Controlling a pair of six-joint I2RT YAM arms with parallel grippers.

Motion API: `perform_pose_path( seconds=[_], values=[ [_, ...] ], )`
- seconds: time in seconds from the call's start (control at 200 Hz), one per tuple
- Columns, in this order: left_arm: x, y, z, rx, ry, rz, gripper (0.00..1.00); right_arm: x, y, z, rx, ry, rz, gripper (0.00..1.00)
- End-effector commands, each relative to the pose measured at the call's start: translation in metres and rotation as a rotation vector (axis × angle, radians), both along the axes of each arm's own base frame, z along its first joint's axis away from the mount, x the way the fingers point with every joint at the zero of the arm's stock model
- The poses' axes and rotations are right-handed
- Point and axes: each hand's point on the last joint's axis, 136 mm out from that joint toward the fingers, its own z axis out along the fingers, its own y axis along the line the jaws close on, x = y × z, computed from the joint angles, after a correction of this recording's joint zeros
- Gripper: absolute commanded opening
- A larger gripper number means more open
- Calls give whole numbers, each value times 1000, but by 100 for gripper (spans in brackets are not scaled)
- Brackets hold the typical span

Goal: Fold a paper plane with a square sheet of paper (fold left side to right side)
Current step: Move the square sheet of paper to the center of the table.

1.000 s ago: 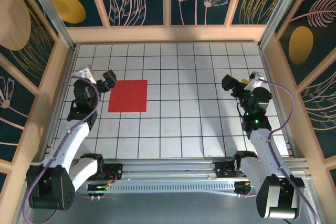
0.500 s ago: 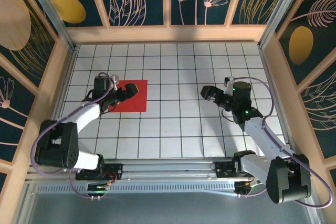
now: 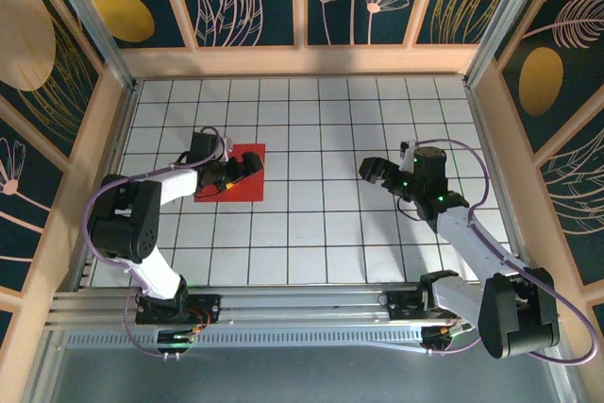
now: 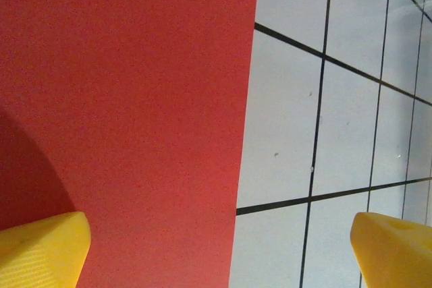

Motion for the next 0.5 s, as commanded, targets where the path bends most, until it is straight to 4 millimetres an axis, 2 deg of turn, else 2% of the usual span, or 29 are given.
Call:
perform_pose_path(
  seconds=[0.0, 0.255, 0.49],
  values=[
    [-16, -9, -12, -33, 88, -1, 99, 5, -2, 6, -42, -23, -6, 99],
    [-57, -27, -27, -40, 186, 22, 99, 7, -12, 1, -79, -12, -56, 99],
    [-89, -63, -28, -55, 234, 11, 99, 7, -14, -2, -87, -6, -69, 99]
  ],
)
